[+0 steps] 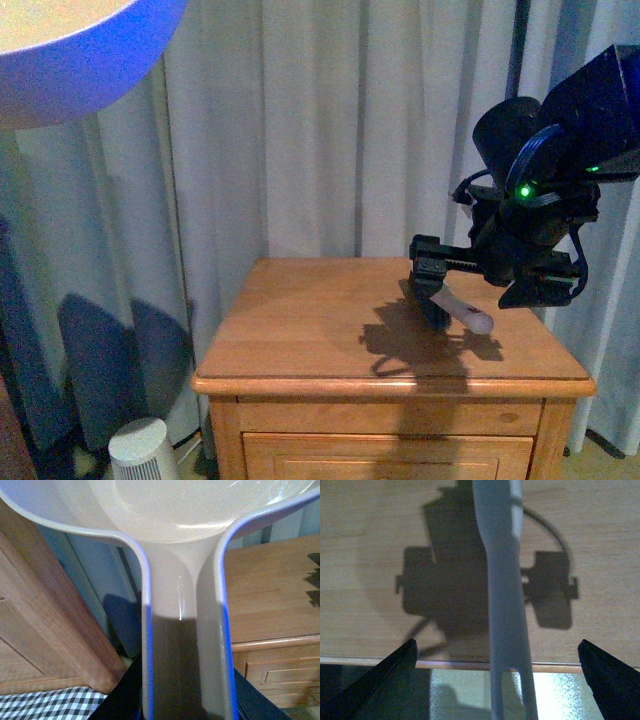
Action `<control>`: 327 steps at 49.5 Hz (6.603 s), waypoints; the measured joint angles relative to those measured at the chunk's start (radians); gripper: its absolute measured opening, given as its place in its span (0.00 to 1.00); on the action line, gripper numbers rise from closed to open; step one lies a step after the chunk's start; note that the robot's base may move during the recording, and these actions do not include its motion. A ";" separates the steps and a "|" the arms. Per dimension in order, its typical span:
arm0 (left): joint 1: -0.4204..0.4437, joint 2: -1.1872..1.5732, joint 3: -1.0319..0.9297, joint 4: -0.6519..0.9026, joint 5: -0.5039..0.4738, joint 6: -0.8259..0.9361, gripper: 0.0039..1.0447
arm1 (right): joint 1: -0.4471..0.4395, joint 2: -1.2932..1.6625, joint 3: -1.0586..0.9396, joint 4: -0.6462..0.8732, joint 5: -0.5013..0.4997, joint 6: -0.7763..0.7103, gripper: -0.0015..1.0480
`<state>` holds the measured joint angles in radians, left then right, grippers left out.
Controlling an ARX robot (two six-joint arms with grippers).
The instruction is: Clean up trash
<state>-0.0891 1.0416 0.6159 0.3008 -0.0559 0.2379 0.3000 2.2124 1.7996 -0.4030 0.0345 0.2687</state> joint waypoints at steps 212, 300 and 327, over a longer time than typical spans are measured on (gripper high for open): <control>0.000 0.002 -0.001 0.000 -0.004 0.000 0.23 | -0.187 -1.584 -1.761 1.231 -0.168 -0.311 0.18; -0.002 0.000 -0.007 0.000 0.003 -0.005 0.23 | -0.187 -1.580 -1.761 1.231 -0.166 -0.311 0.18; 0.102 0.251 0.356 -0.433 0.607 0.063 0.23 | -0.351 -1.336 -1.168 0.389 -0.621 -0.373 0.18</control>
<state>0.0132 1.2922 0.9714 -0.1322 0.5510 0.3012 -0.0509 0.8764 0.6315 -0.0143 -0.5869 -0.1040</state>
